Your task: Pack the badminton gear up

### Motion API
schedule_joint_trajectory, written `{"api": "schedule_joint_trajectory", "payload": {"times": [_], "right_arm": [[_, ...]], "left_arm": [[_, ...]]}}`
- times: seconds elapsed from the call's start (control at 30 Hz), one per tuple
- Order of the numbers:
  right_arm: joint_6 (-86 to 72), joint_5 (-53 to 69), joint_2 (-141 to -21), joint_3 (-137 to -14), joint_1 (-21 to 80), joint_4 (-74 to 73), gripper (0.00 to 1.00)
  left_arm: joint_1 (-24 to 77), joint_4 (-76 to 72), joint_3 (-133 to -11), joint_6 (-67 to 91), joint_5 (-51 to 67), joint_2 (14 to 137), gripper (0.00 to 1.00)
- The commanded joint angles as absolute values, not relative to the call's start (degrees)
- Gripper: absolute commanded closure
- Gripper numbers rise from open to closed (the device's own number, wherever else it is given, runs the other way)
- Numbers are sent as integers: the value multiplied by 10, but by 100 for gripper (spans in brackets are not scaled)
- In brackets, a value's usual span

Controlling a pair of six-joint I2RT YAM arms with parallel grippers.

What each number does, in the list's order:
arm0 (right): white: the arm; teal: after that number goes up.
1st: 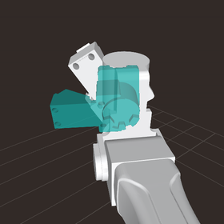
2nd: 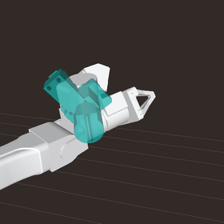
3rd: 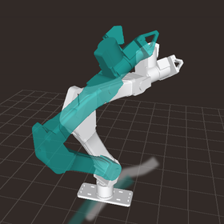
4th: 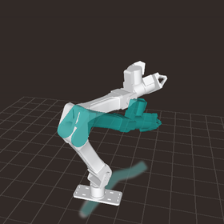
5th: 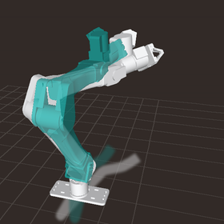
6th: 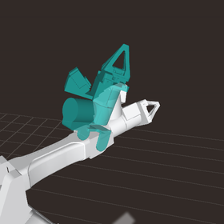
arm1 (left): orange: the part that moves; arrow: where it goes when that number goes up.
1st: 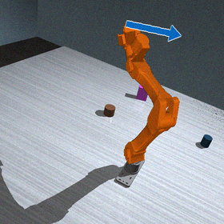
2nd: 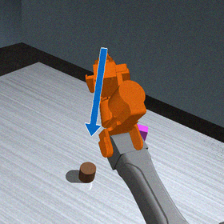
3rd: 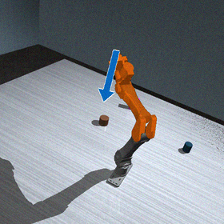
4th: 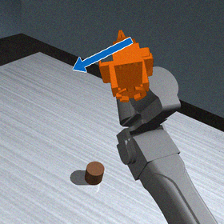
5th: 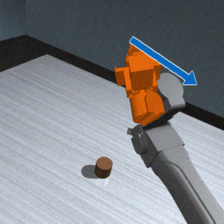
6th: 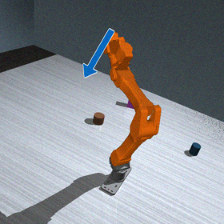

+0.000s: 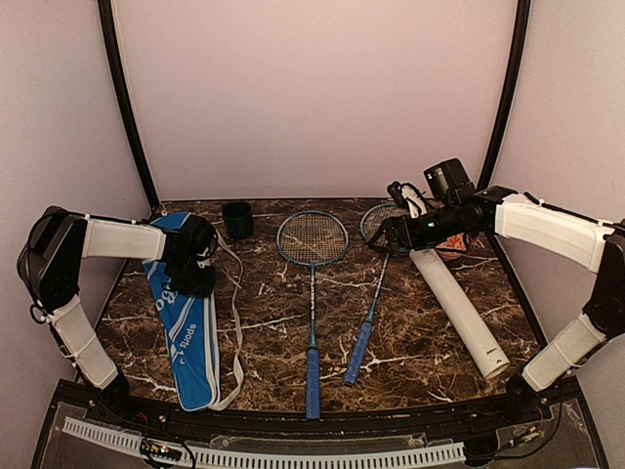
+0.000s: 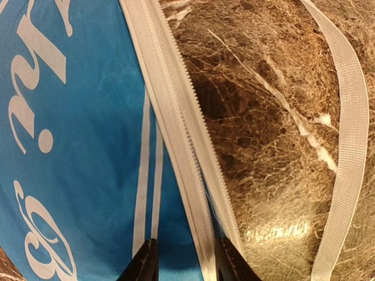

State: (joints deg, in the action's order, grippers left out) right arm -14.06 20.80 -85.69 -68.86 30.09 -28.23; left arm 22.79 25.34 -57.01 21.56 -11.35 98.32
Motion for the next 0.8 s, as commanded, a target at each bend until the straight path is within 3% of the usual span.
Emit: {"api": "schedule_joint_trajectory", "payload": {"times": [0.0,0.3,0.63,0.77], "right_arm": [[-143,213,-864,-693,306,-262,6],[-142,214,-867,-693,307,-260,6],[-144,218,-866,-689,308,-260,8],[-150,225,-869,-689,314,-252,9]], "left_arm": [[233,256,-575,213,-97,973,65],[233,242,-572,216,-98,995,71],[235,247,-567,220,-109,1006,100],[235,264,-564,226,-135,966,100]]}}
